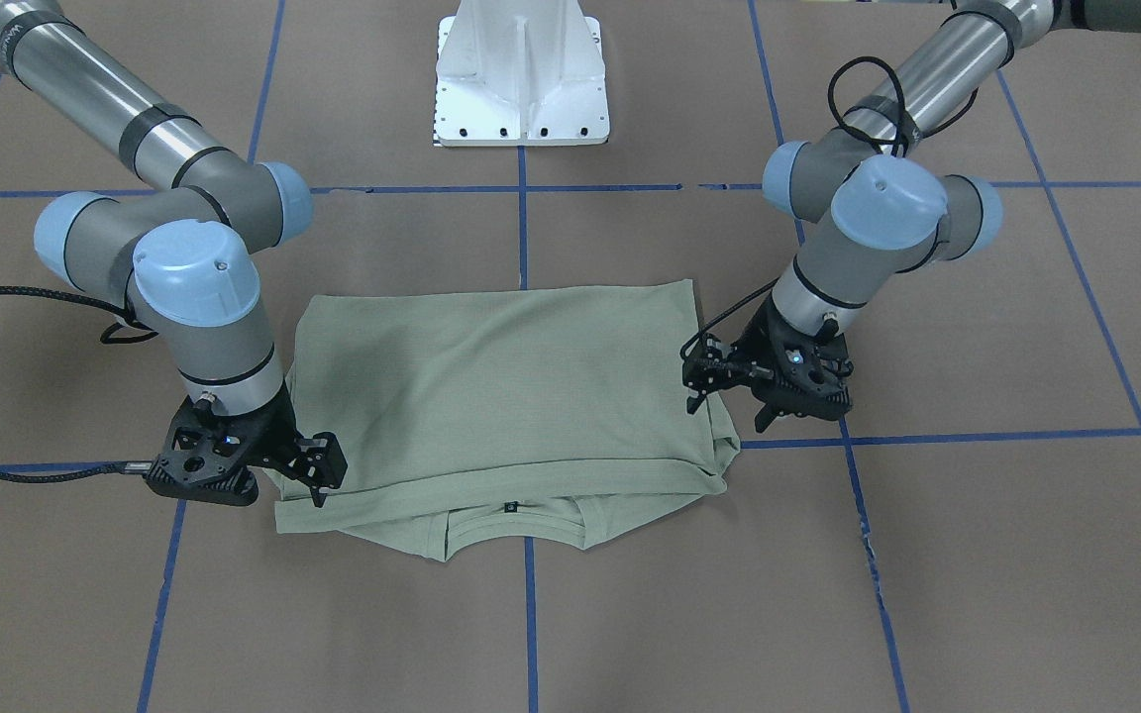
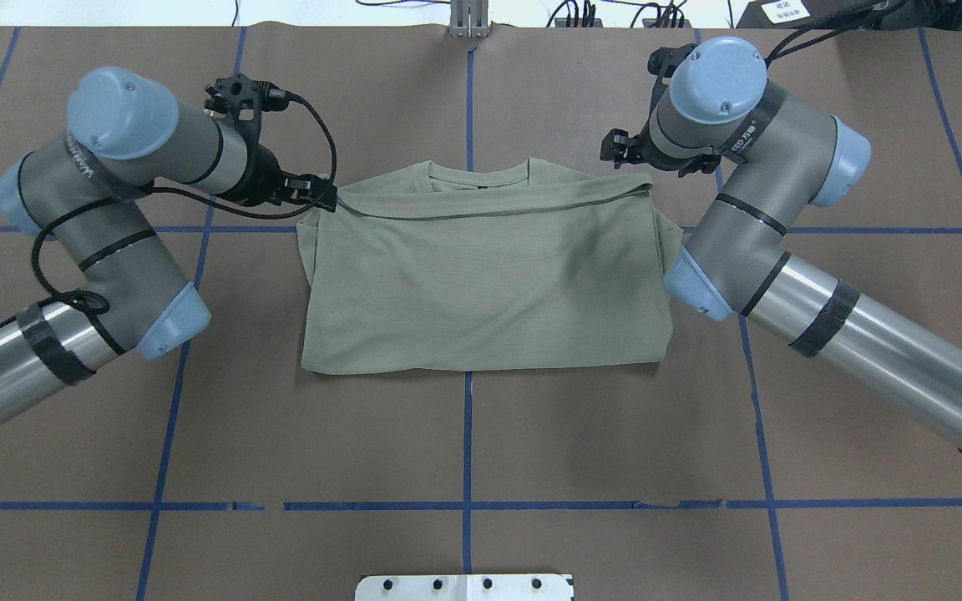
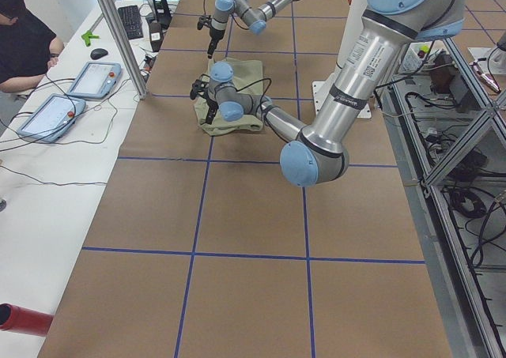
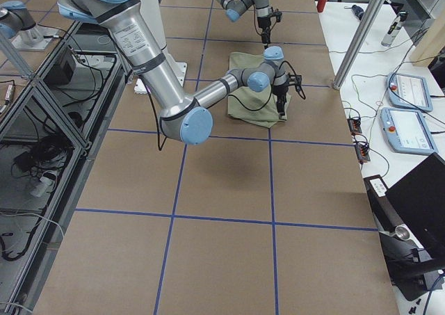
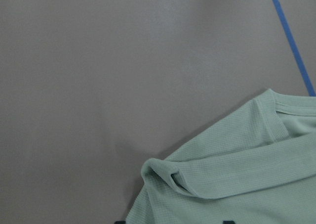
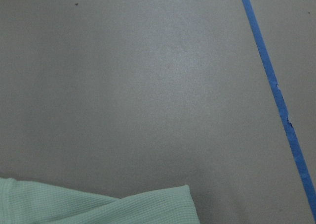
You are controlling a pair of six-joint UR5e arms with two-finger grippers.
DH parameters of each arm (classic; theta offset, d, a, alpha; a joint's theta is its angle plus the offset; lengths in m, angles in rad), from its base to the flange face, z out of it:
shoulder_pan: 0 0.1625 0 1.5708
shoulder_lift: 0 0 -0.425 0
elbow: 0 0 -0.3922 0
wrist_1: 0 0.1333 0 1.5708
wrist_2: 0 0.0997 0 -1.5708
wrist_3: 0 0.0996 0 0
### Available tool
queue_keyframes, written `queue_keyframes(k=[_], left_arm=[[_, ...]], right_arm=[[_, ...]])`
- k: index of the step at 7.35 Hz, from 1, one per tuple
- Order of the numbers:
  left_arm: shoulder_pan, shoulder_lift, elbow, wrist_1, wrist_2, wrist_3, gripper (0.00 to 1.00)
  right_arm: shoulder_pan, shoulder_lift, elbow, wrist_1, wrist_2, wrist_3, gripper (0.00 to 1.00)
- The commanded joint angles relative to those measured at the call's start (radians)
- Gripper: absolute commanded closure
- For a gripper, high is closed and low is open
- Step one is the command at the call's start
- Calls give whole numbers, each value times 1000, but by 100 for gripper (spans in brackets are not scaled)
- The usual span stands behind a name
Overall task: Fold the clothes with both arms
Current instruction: 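Move the left gripper to the folded shirt's side edge and grasp it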
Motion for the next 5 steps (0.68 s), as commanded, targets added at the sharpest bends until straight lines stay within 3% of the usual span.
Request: queue_keyframes(k=[1,3,5], left_arm=[[91,117,-172,0,3,-122,0],[199,148,-166,1,75,-146,0],[228,149,-148,3,86,-146,1]], right_arm=[[1,-15,-1,42,9,-8,0],[1,-15,1,43,9,-6,0],[1,-15,1,43,9,-6,0]])
